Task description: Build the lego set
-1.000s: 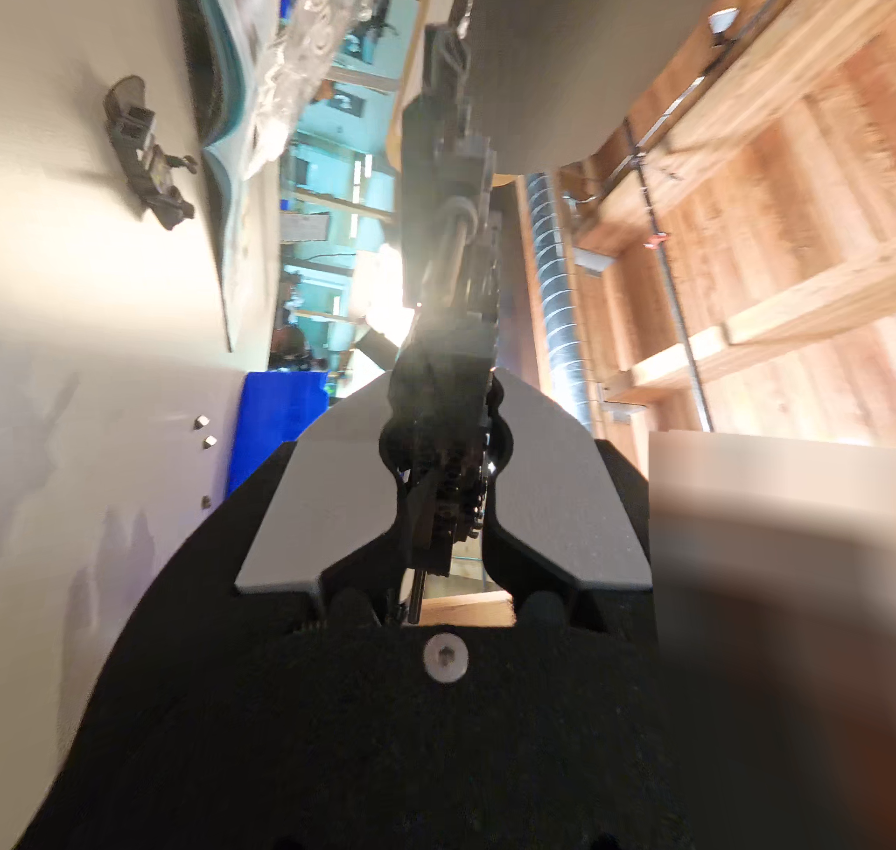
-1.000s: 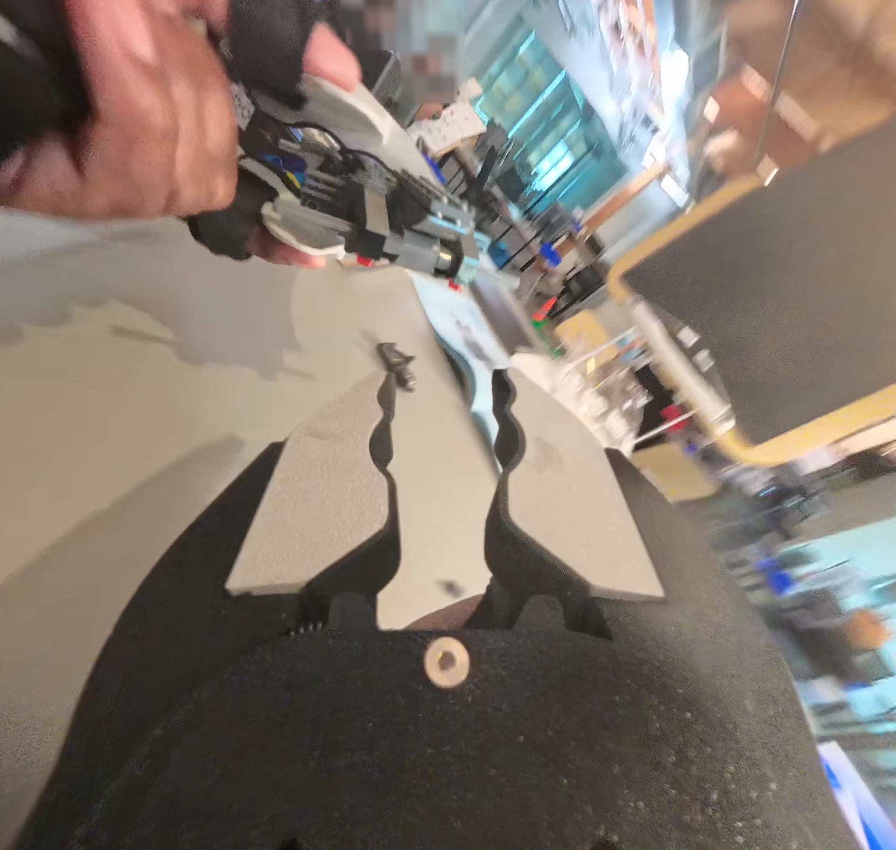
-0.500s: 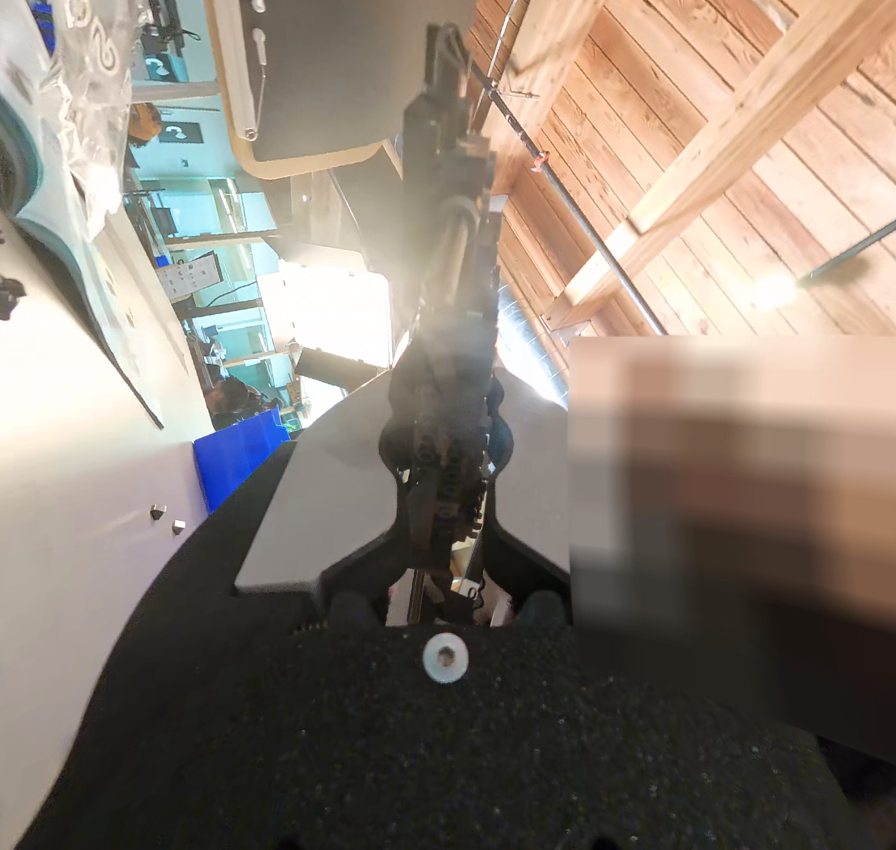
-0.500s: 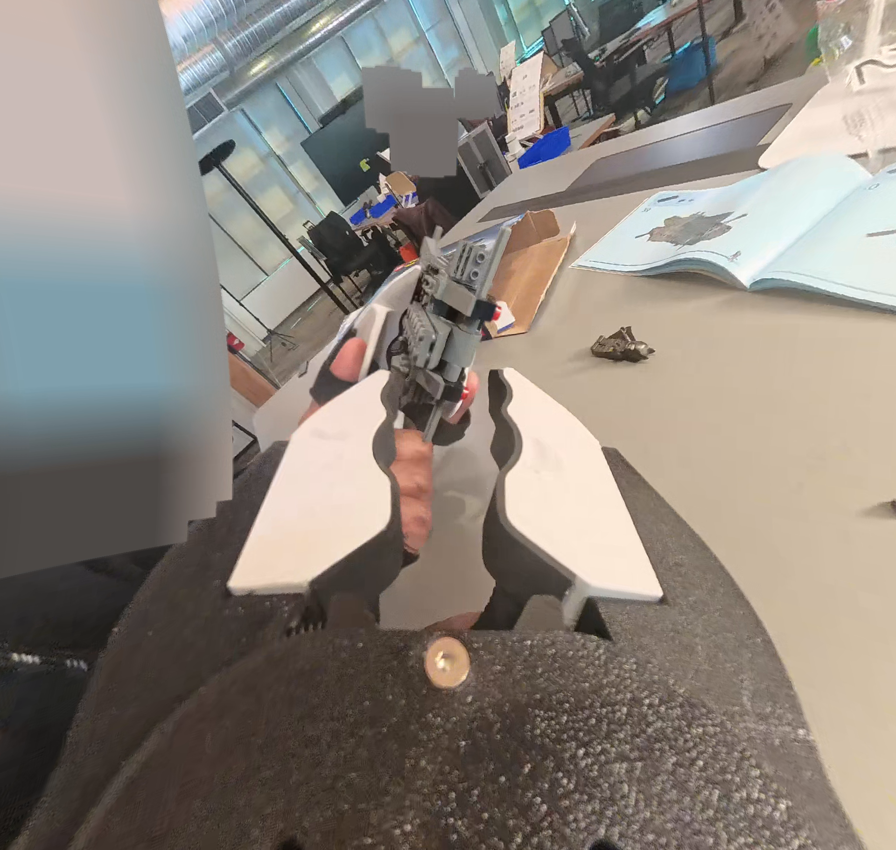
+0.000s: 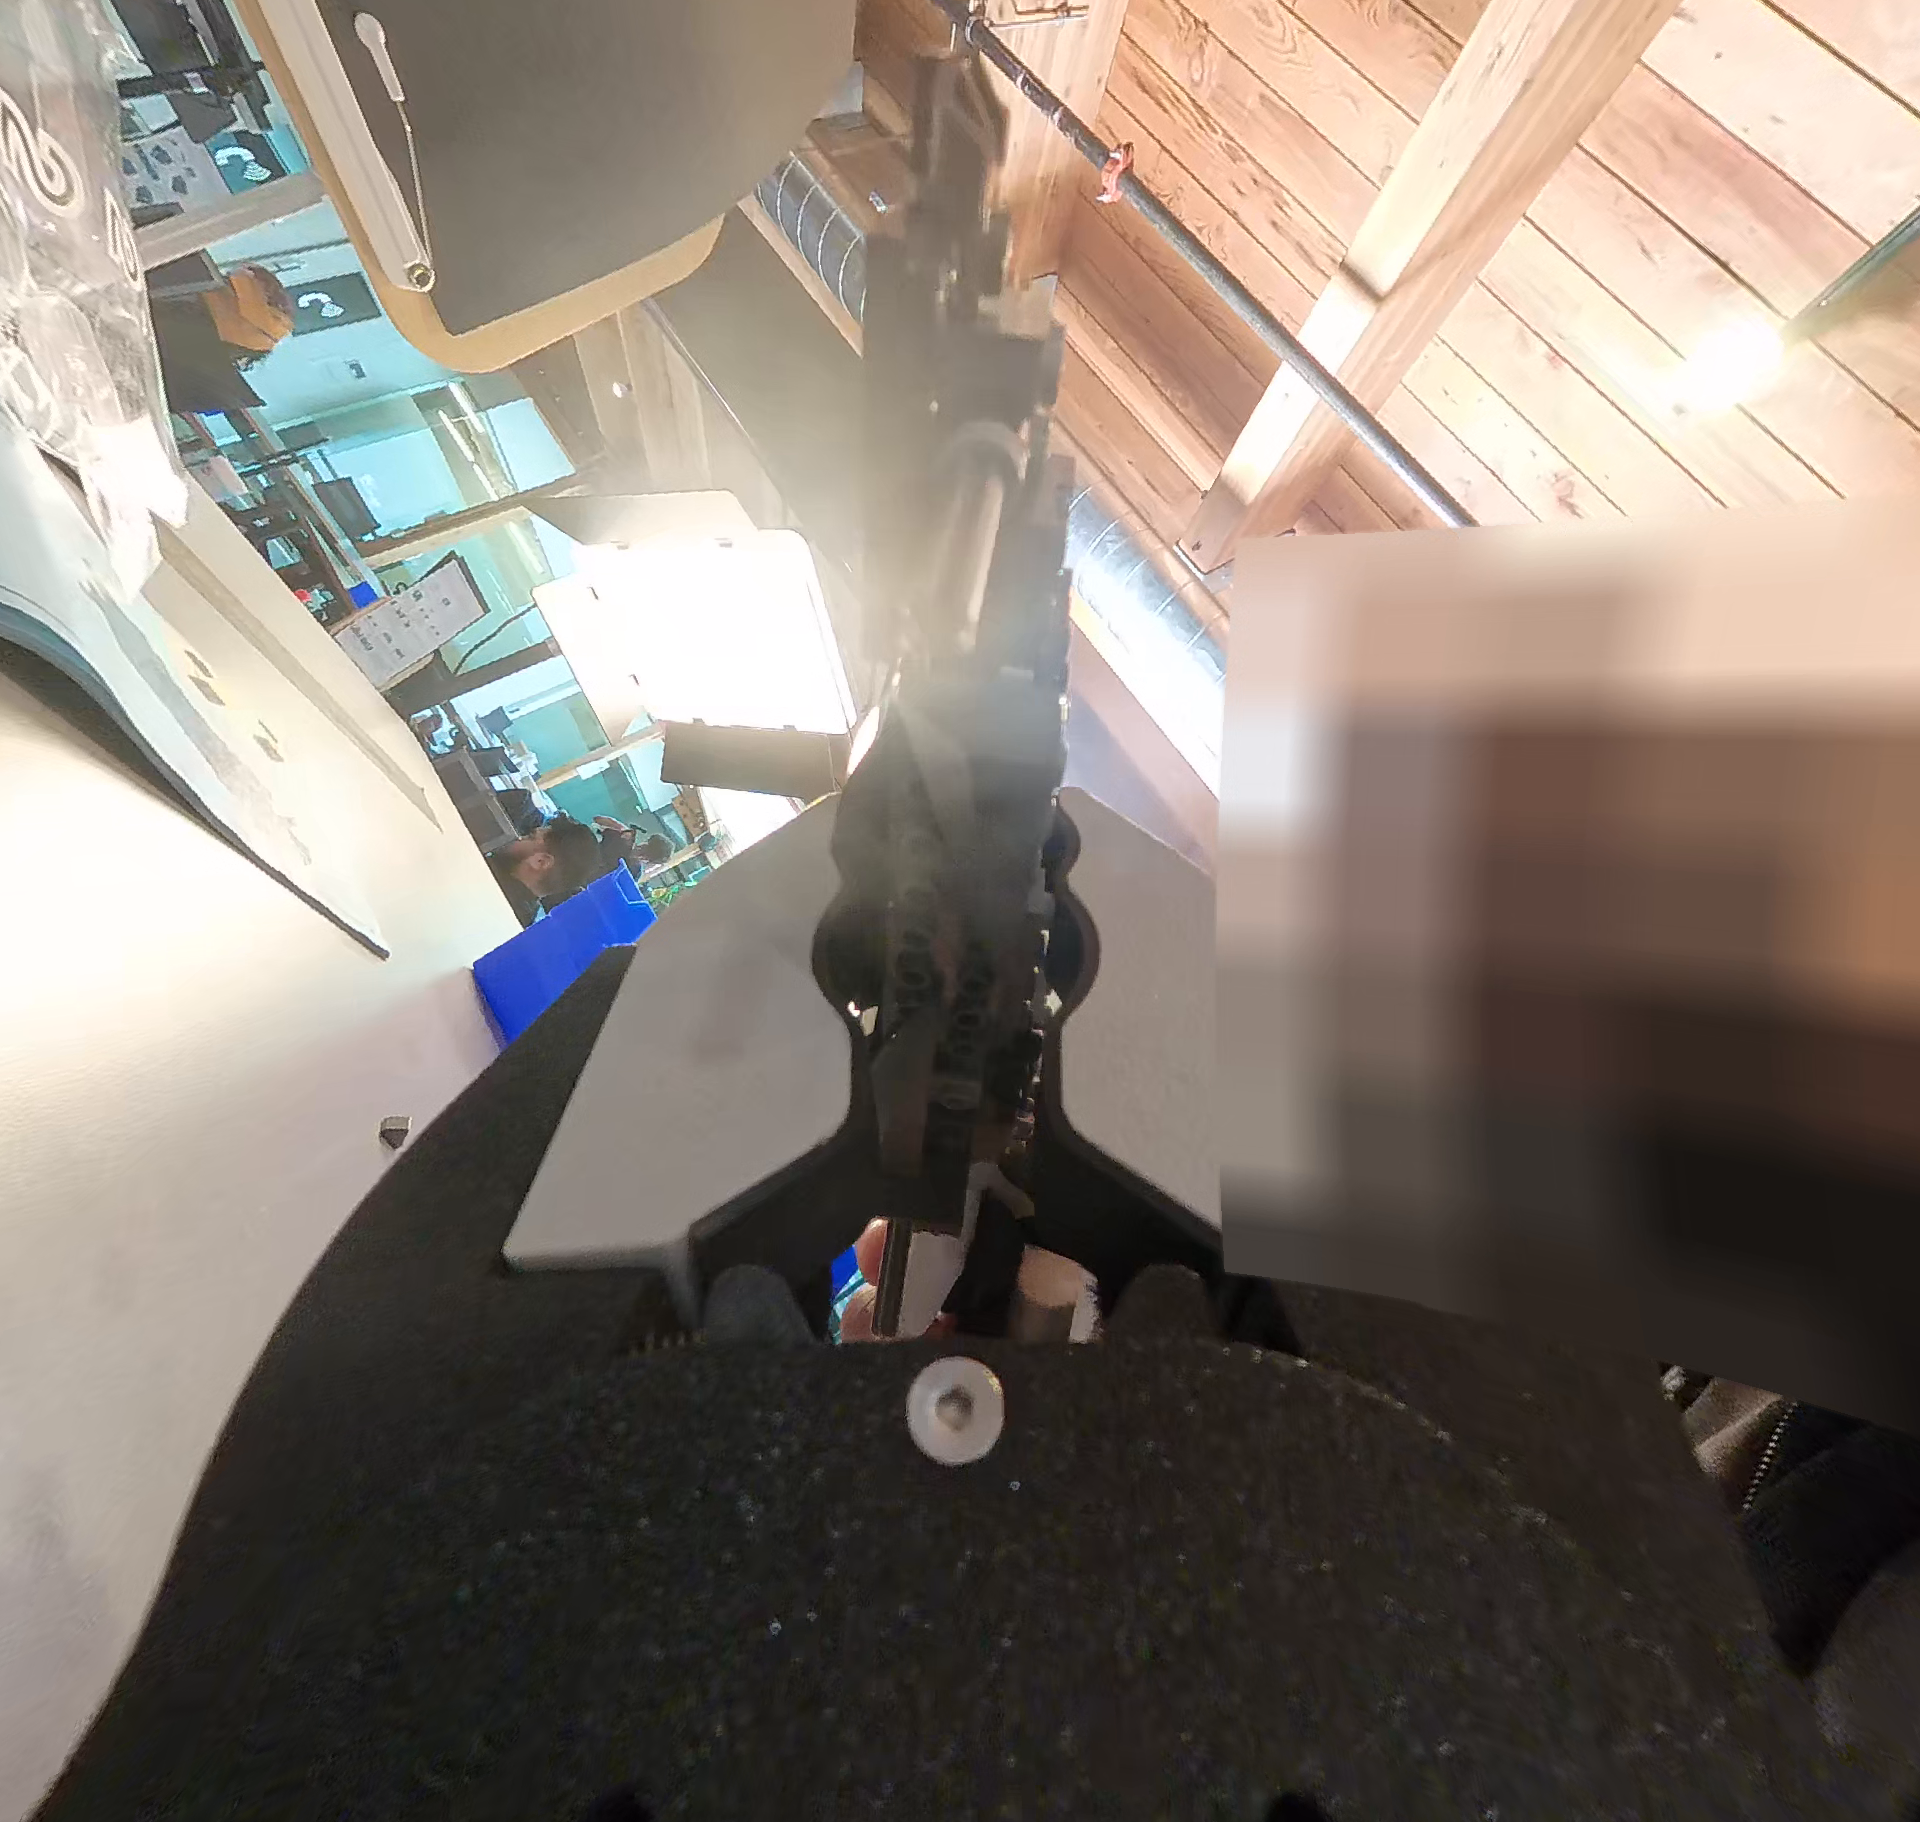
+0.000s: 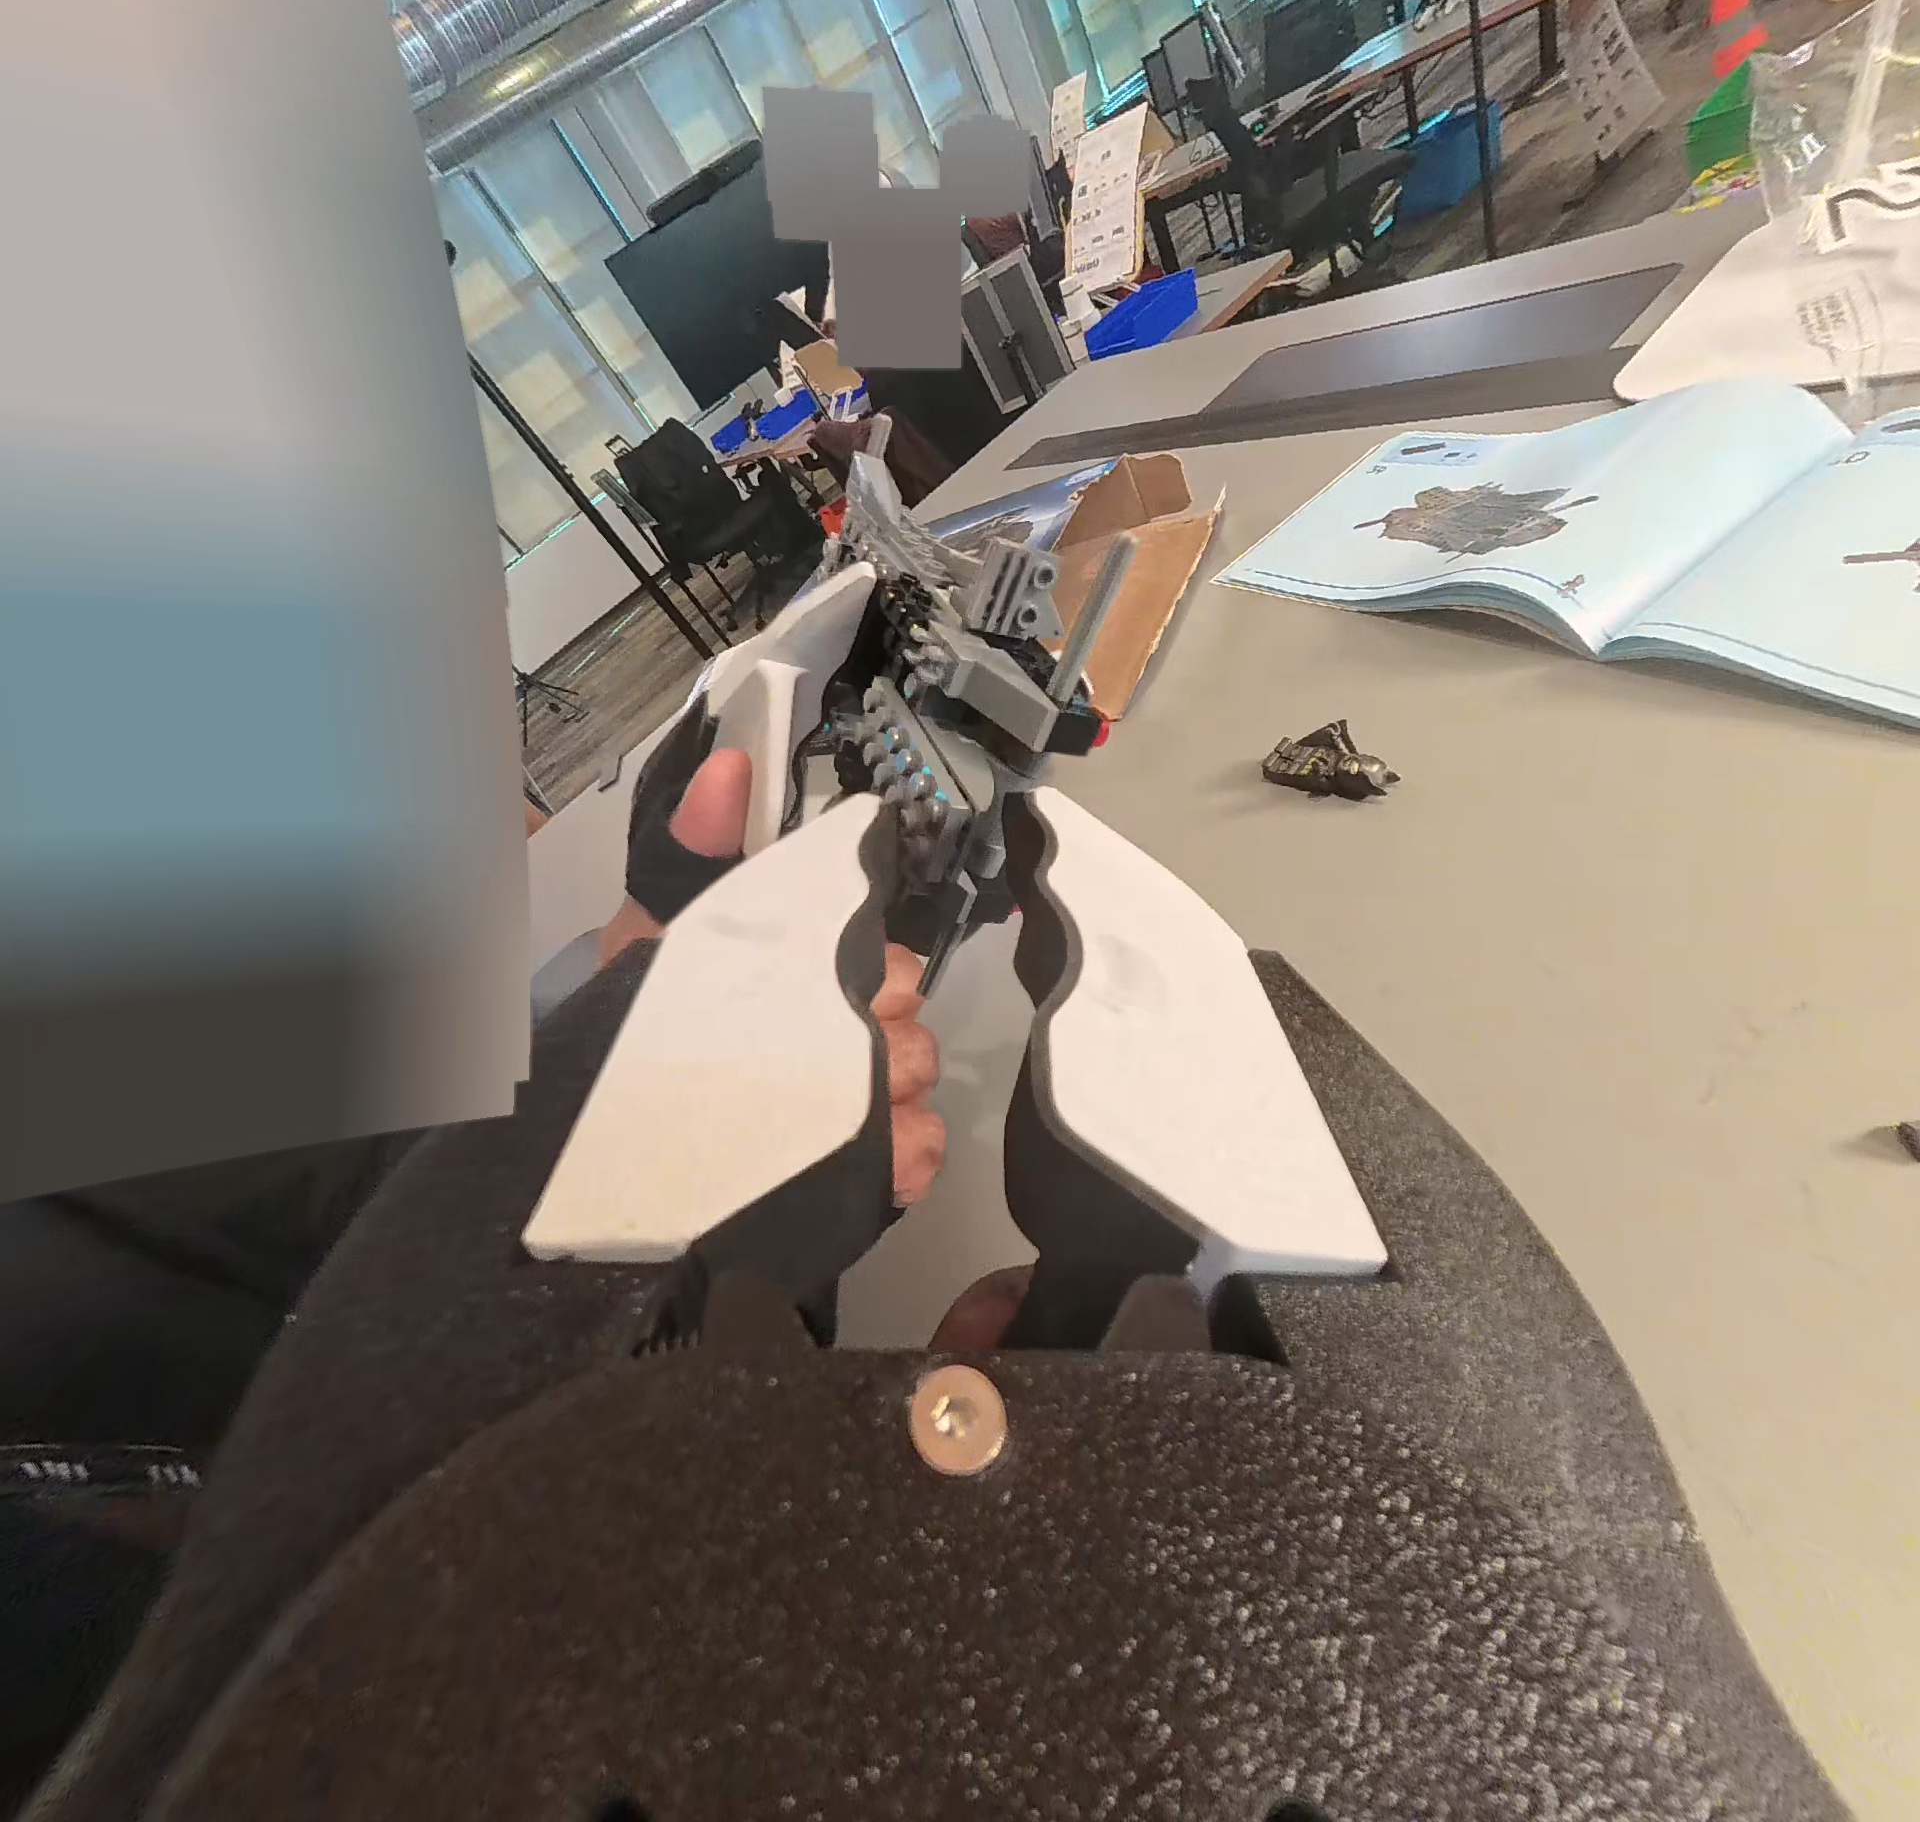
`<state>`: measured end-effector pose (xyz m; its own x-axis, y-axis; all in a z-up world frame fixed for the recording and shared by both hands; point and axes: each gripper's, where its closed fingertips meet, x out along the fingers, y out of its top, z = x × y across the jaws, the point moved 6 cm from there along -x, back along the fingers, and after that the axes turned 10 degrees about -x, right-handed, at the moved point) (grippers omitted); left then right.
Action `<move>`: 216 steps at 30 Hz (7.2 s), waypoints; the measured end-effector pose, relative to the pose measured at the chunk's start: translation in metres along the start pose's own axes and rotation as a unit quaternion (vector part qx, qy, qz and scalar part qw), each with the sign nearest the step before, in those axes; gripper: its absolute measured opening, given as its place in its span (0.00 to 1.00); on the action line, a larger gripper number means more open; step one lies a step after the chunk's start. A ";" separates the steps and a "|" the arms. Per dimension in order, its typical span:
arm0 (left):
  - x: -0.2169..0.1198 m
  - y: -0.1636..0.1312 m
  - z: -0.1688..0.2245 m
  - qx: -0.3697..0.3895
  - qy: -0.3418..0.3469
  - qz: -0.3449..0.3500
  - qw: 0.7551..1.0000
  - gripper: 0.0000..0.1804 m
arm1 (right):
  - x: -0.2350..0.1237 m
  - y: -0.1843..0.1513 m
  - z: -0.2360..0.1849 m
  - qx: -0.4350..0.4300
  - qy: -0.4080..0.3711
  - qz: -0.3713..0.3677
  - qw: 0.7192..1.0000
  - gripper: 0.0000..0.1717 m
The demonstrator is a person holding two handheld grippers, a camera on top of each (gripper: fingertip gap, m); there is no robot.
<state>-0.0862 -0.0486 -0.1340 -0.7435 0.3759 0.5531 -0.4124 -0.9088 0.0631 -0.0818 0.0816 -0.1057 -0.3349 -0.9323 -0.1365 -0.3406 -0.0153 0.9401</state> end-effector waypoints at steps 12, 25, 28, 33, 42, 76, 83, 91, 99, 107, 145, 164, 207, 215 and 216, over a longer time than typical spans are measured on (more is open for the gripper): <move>-0.001 0.000 0.004 0.014 -0.021 -0.004 1.000 0.17 | 0.001 -0.001 -0.004 0.006 0.009 0.007 1.000 0.09; -0.001 -0.003 0.007 0.002 -0.056 -0.022 0.998 0.18 | -0.003 0.000 -0.009 0.007 0.034 0.024 0.999 0.08; 0.000 -0.004 0.008 0.002 -0.064 -0.026 0.998 0.18 | -0.004 0.000 -0.010 0.002 0.035 0.029 0.999 0.08; 0.001 -0.005 0.009 0.004 -0.074 -0.032 0.997 0.18 | -0.006 -0.001 -0.011 -0.006 0.028 0.034 0.999 0.08; 0.002 -0.007 0.010 -0.004 -0.092 -0.041 0.995 0.18 | -0.008 -0.001 -0.013 -0.013 0.029 0.040 0.999 0.08; -0.005 -0.003 0.003 -0.031 -0.094 -0.044 0.994 0.18 | -0.008 -0.002 -0.014 -0.009 0.039 0.038 0.998 0.06; -0.006 -0.004 0.003 -0.031 -0.093 -0.044 0.994 0.18 | -0.009 -0.004 -0.015 -0.011 0.032 0.034 0.999 0.06; -0.006 -0.005 0.003 -0.027 -0.091 -0.044 0.994 0.18 | -0.010 -0.005 -0.015 -0.008 0.028 0.032 0.999 0.06; -0.006 -0.005 0.004 -0.025 -0.093 -0.044 0.994 0.18 | -0.011 -0.005 -0.015 -0.010 0.026 0.034 0.999 0.06; -0.008 -0.004 0.000 -0.031 -0.081 -0.035 0.996 0.17 | -0.008 -0.006 -0.013 0.002 0.026 0.027 0.999 0.06; -0.012 0.001 -0.009 -0.093 -0.087 0.015 0.992 0.18 | 0.001 -0.005 -0.018 0.025 0.015 0.004 1.000 0.06; -0.013 0.001 -0.008 -0.095 -0.092 0.012 0.991 0.18 | 0.001 -0.007 -0.019 0.019 0.015 0.006 1.000 0.05; -0.010 -0.006 -0.001 -0.037 -0.079 -0.046 0.995 0.18 | -0.003 -0.009 -0.017 0.038 0.000 0.026 0.999 0.07; -0.011 -0.006 -0.001 -0.039 -0.078 -0.045 0.995 0.18 | -0.002 -0.009 -0.018 0.043 0.000 0.026 0.999 0.07; -0.012 -0.006 -0.001 -0.039 -0.077 -0.044 0.995 0.18 | -0.002 -0.010 -0.018 0.043 0.000 0.025 0.999 0.08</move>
<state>-0.0756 -0.0470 -0.1417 -0.6156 0.4150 0.6700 -0.5164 -0.8546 0.0549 -0.0620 0.0774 -0.1088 -0.3534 -0.9312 -0.0898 -0.3978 0.0626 0.9153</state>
